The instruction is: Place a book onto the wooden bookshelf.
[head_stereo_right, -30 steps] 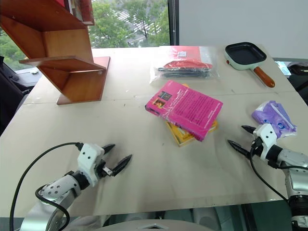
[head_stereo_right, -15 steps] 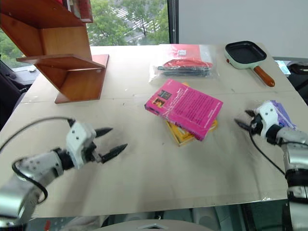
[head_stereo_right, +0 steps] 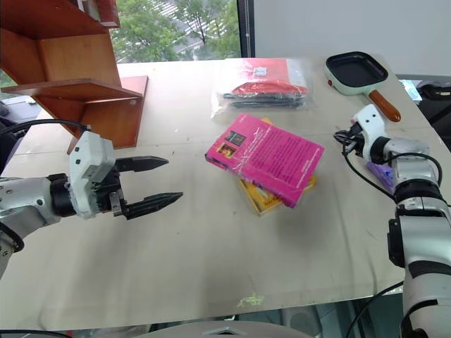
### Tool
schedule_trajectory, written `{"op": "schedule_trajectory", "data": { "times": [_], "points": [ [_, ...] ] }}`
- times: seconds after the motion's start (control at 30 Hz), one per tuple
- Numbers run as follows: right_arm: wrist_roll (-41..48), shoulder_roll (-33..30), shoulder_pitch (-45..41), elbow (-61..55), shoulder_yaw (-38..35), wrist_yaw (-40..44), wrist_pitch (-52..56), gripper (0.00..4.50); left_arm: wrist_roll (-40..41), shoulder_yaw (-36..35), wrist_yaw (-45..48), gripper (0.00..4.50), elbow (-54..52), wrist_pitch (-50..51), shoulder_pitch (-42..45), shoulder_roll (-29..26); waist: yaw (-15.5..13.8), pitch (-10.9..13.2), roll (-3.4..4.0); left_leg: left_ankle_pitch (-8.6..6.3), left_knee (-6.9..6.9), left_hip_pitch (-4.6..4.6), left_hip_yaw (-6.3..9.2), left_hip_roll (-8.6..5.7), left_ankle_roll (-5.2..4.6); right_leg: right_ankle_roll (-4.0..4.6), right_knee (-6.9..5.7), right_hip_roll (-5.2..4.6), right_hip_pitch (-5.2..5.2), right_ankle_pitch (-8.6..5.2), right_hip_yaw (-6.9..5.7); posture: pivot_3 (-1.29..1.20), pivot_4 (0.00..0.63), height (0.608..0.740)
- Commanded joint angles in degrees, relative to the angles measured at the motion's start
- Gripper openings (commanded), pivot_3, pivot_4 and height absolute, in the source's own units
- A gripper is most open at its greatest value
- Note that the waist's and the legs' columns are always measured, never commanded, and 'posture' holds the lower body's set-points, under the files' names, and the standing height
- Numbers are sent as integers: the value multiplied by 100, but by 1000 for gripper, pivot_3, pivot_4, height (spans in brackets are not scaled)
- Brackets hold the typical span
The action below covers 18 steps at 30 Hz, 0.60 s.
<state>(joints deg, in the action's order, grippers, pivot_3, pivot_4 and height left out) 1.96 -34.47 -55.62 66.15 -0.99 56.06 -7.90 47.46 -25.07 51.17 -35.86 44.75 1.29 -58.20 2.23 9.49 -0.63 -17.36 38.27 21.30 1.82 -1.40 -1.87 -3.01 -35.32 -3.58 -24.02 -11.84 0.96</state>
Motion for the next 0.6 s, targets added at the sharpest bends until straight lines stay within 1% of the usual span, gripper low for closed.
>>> {"op": "schedule_trajectory", "data": {
  "times": [0.03,0.17,0.3,0.47,0.6],
  "points": [
    [-57,70,-290,55,31,311,-192,83,53,-364,179,4500,-211,-87,-264,-53,5,1,1,0,0,1,1,0,0,0,0,0,-1,0,-1,0,150,740],
    [122,202,-356,-107,-27,1000,22,83,119,-600,353,4500,-226,-158,-552,25,-2,2,1,0,2,2,5,-1,1,0,-7,-2,-2,0,-5,0,150,740],
    [176,213,-198,-485,40,1498,286,83,45,-624,400,4500,-92,-376,-593,183,-14,4,3,0,4,2,9,-1,1,0,-12,-4,-3,0,-8,0,150,740],
    [283,269,99,-1157,51,1697,628,83,-155,-435,456,4500,89,-668,-523,279,-7,3,3,0,5,1,10,0,2,1,-17,-4,-4,0,-7,0,150,740],
    [410,314,410,-1920,64,1739,1007,83,-280,-291,537,4500,201,-821,-563,297,-6,4,4,0,5,1,9,-1,2,1,-19,-4,-5,0,-6,0,150,740]
  ]
}}
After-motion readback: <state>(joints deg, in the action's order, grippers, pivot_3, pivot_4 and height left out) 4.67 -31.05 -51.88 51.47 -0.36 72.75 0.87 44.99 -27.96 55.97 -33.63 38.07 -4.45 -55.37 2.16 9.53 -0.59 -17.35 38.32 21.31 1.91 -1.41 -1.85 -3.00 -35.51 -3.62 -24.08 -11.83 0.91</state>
